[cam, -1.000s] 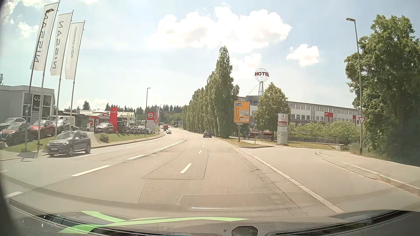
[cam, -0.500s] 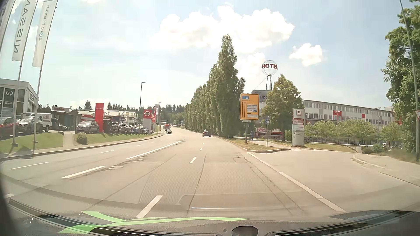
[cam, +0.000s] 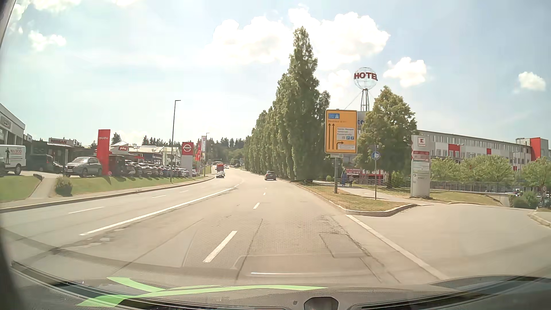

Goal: Follow the waypoints while adhering to traffic rules and regulations

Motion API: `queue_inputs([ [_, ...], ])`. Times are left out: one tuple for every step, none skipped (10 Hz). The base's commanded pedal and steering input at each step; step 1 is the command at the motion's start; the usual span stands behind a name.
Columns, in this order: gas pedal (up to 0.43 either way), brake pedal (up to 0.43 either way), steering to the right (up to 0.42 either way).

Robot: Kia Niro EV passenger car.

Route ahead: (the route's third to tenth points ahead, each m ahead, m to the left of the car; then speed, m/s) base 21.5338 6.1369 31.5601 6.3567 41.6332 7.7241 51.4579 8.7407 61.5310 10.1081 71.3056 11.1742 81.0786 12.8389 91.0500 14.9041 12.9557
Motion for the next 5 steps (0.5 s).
queue_inputs([
  [0.177, 0.0, -0.011],
  [0.177, 0.0, -0.01],
  [0.177, 0.0, -0.01],
  [0.177, 0.0, -0.011],
  [0.177, 0.0, -0.011],
])
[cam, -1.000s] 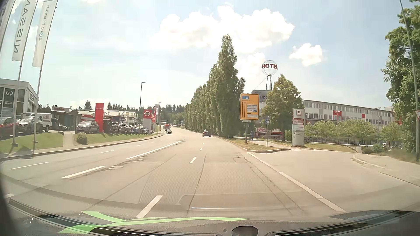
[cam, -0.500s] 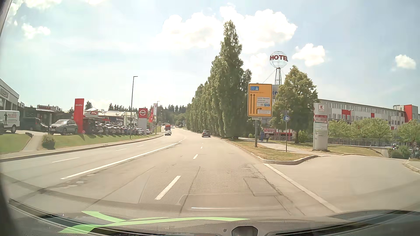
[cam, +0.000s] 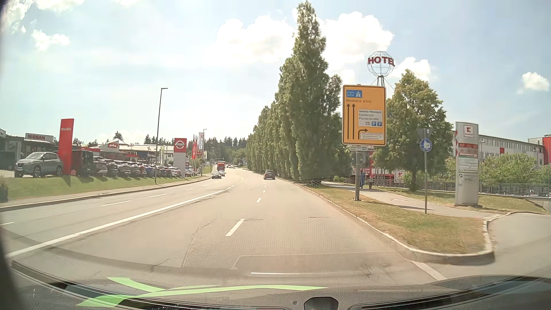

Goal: Follow the waypoints while adhering to traffic rules and regulations

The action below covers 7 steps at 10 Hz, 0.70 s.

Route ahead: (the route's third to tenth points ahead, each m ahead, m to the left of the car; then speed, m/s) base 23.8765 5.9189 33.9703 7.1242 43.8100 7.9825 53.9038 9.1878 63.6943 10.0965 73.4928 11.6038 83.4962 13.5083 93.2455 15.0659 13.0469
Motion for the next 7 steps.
queue_inputs([
  [0.177, 0.0, -0.011],
  [0.177, 0.0, -0.01],
  [0.177, 0.0, -0.011],
  [0.177, 0.0, -0.011],
  [0.177, 0.0, -0.012],
  [0.177, 0.0, -0.012],
  [0.177, 0.0, -0.012],
])
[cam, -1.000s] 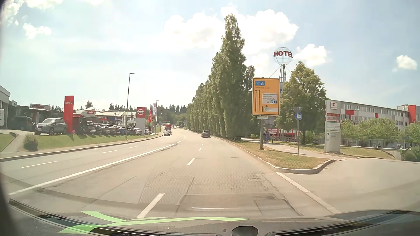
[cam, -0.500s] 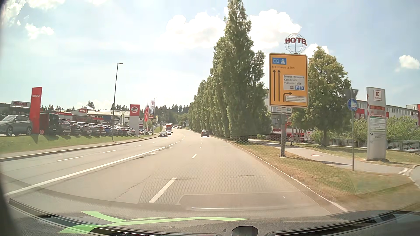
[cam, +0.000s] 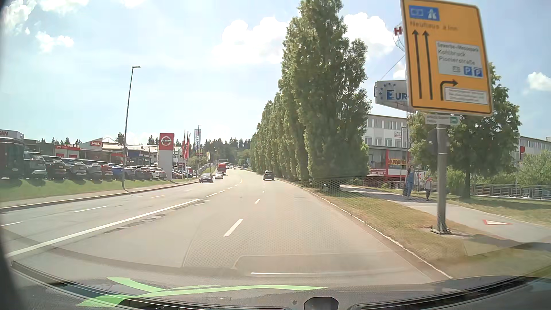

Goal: Follow the waypoints while adhering to traffic rules and regulations

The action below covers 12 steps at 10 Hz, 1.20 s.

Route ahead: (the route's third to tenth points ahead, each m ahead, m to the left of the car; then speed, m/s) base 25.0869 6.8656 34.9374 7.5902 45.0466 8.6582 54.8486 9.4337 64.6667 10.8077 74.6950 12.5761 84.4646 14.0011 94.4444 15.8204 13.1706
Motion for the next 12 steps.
queue_inputs([
  [0.177, 0.0, -0.012],
  [0.177, 0.0, -0.012],
  [0.177, 0.0, -0.012],
  [0.177, 0.0, -0.012],
  [0.177, 0.0, -0.012],
  [0.177, 0.0, -0.012],
  [0.177, 0.0, -0.012],
  [0.177, 0.0, -0.012],
  [0.177, 0.0, -0.012],
  [0.169, 0.0, -0.012],
  [0.169, 0.0, -0.012],
  [0.169, 0.0, -0.014],
])
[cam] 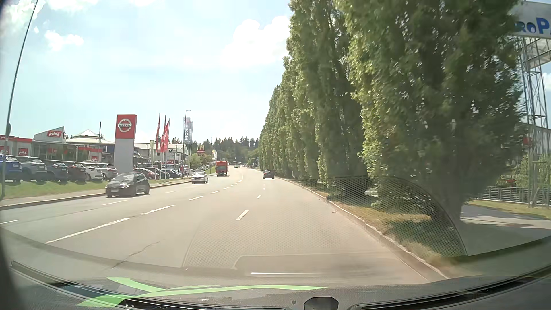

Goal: Follow the waypoints while adhering to traffic rules and regulations

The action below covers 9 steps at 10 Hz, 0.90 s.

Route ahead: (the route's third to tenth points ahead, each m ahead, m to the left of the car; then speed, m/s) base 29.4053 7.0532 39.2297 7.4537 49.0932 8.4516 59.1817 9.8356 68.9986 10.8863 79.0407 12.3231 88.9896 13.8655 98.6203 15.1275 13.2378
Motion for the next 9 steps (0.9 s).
queue_inputs([
  [0.169, 0.0, -0.014],
  [0.169, 0.0, -0.014],
  [0.169, 0.0, -0.013],
  [0.169, 0.0, -0.012],
  [0.169, 0.0, -0.012],
  [0.169, 0.0, -0.013],
  [0.157, 0.0, -0.012],
  [0.157, 0.0, -0.012],
  [0.157, 0.0, -0.012],
])
